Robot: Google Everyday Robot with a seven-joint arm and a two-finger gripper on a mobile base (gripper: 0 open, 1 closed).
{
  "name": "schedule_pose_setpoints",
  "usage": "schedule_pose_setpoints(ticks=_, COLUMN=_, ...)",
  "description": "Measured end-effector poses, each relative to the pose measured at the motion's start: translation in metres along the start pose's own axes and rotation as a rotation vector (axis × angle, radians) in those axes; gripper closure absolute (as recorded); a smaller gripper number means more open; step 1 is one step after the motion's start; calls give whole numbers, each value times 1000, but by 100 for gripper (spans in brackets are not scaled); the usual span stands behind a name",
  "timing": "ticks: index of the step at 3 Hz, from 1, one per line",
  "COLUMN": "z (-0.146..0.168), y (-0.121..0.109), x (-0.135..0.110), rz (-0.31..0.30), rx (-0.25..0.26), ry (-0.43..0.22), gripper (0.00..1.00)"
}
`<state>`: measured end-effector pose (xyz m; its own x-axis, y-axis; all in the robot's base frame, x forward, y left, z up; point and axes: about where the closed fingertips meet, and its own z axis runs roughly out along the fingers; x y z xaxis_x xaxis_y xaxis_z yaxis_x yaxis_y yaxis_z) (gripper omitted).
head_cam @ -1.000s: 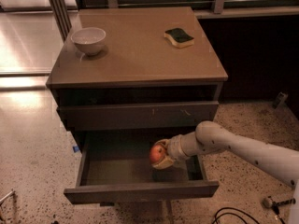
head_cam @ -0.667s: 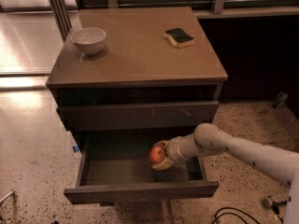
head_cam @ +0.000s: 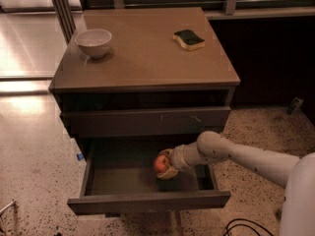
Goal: Place apple into middle drawer
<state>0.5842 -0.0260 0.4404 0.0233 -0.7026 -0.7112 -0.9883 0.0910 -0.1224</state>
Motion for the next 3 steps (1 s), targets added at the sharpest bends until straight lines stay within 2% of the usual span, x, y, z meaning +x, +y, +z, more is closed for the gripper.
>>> schedule_pose_setpoints(ticks=2, z=26, y=-5, x=28, rz=20, rx=-14, ry=46, gripper=100)
schedule_pose_setpoints(ticks=3, z=37, y=-7, x=44, rz=41, rx=-16, ry=41, gripper=100)
